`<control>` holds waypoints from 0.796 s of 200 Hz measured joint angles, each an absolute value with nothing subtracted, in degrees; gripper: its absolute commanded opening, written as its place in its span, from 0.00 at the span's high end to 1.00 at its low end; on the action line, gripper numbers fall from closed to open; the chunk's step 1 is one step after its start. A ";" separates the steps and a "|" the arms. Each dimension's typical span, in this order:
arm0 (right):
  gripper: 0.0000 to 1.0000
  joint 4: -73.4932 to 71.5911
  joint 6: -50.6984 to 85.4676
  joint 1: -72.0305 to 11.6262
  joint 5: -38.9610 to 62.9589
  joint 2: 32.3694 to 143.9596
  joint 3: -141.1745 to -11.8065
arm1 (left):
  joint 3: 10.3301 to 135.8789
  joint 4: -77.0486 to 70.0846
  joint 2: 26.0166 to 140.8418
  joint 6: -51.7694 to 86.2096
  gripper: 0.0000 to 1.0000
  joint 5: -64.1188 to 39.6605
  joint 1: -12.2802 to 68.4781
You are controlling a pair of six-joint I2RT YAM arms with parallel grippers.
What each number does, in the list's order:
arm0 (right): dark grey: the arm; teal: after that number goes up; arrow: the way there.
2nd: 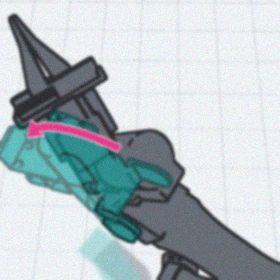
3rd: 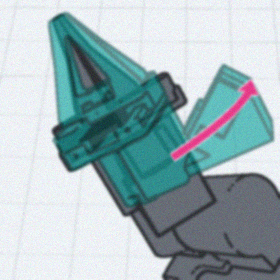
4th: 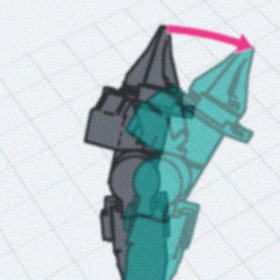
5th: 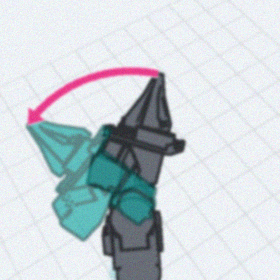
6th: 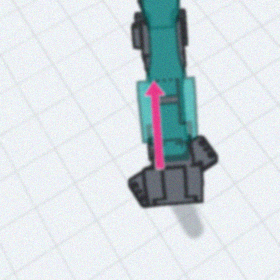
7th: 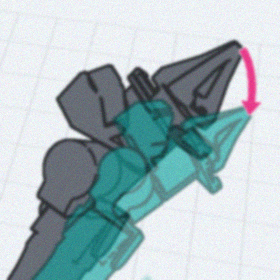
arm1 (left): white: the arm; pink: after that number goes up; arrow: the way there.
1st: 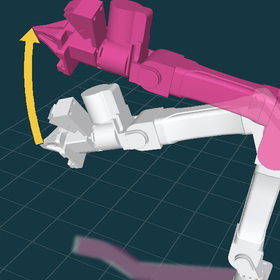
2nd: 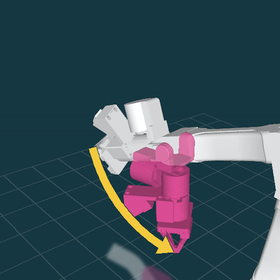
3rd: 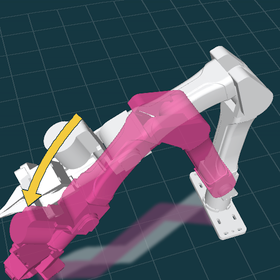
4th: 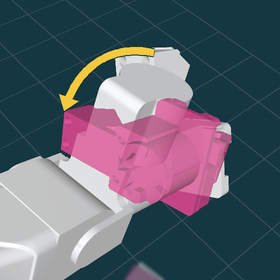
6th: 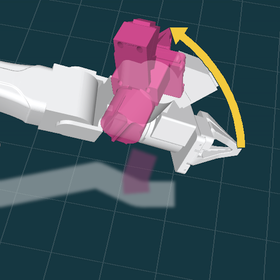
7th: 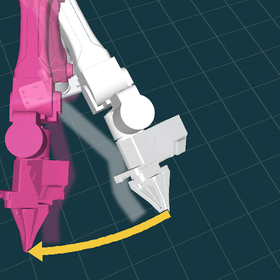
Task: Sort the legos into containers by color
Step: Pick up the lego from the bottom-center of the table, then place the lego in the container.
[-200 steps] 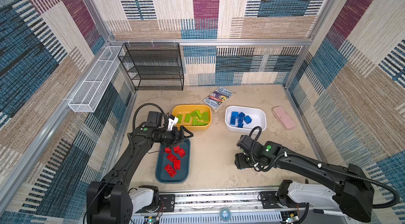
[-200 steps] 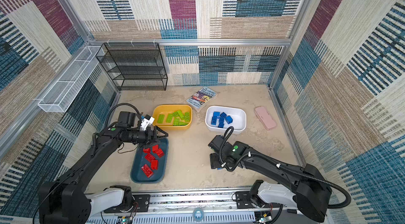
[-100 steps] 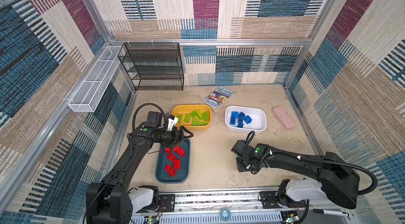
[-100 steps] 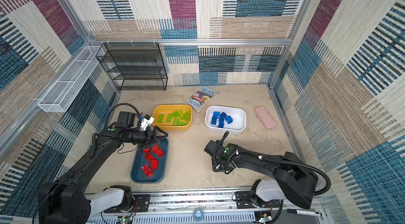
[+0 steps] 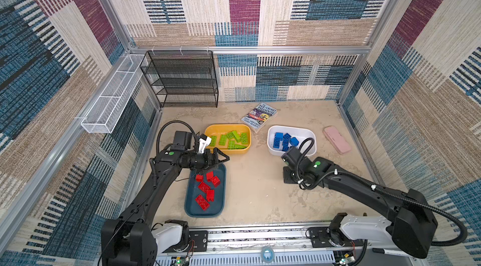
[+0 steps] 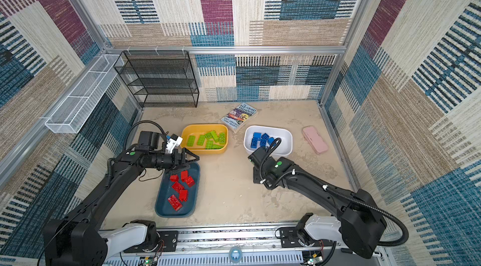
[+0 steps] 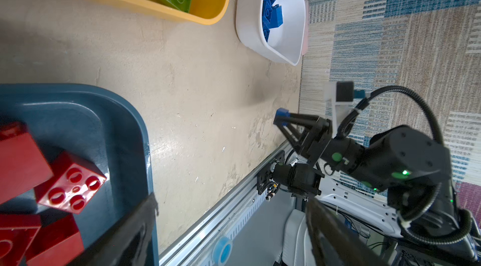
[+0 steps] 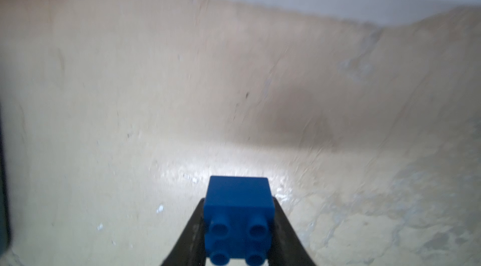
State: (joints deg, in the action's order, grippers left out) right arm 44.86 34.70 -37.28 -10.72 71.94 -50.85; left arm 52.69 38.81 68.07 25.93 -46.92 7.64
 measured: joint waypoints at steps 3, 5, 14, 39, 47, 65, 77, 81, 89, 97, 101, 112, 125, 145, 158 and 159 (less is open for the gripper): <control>0.75 44.75 33.80 -36.25 -10.85 72.29 -51.57 | 52.84 38.81 68.10 25.93 0.08 -46.92 7.66; 0.75 44.75 33.12 -35.46 -10.98 72.60 -52.14 | 52.95 38.81 68.10 25.96 0.08 -46.92 7.66; 0.75 44.27 30.28 -32.38 -11.42 74.22 -54.59 | 53.36 38.79 68.16 26.04 0.08 -46.92 7.75; 0.75 40.60 22.63 -25.15 -11.75 80.27 -61.14 | 54.11 38.83 68.29 26.28 0.08 -46.96 7.88; 0.75 39.48 20.38 -23.18 -11.75 82.78 -63.24 | 54.39 38.81 68.45 26.35 0.08 -46.96 7.90; 0.75 36.80 16.29 -19.81 -11.64 88.58 -67.09 | 54.92 38.79 68.66 26.39 0.08 -46.96 7.90; 0.75 35.27 14.26 -17.98 -10.90 92.14 -68.86 | 55.18 38.72 68.93 26.72 0.08 -47.00 7.90; 0.74 34.87 13.65 -17.41 -10.41 93.30 -69.41 | 55.29 38.74 69.04 26.83 0.08 -47.03 7.90; 0.74 34.06 12.67 -16.51 -10.04 95.48 -70.17 | 55.48 38.57 69.25 26.83 0.08 -47.05 7.90; 0.73 33.71 11.86 -16.03 -10.04 97.30 -70.59 | 55.68 38.50 69.38 27.00 0.08 -47.05 7.90; 0.73 33.74 11.62 -15.90 -10.00 98.15 -70.76 | 55.75 38.35 69.41 27.00 0.08 -47.07 7.90; 0.71 33.47 10.79 -15.75 -9.06 100.14 -71.02 | 55.86 38.00 69.43 27.14 0.08 -47.07 7.90; 0.64 33.28 10.26 -15.64 -8.93 101.78 -71.02 | 56.05 37.52 69.76 27.24 0.08 -47.09 7.90; 0.54 33.30 9.82 -15.51 -8.05 103.11 -71.07 | 56.07 36.58 70.57 27.27 0.08 -47.09 7.90; 0.42 33.52 9.65 -15.40 -8.08 103.28 -71.53 | 56.21 36.32 71.00 27.27 0.09 -47.05 7.90; 0.41 33.54 9.65 -15.40 -8.08 103.28 -71.55 | 56.25 36.27 71.07 27.27 0.09 -47.05 7.90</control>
State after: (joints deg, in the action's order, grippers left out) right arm 33.54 9.65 -15.40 -8.08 103.28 -71.55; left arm 56.25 36.27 71.07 27.27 -47.05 7.90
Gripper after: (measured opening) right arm 0.491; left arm 0.915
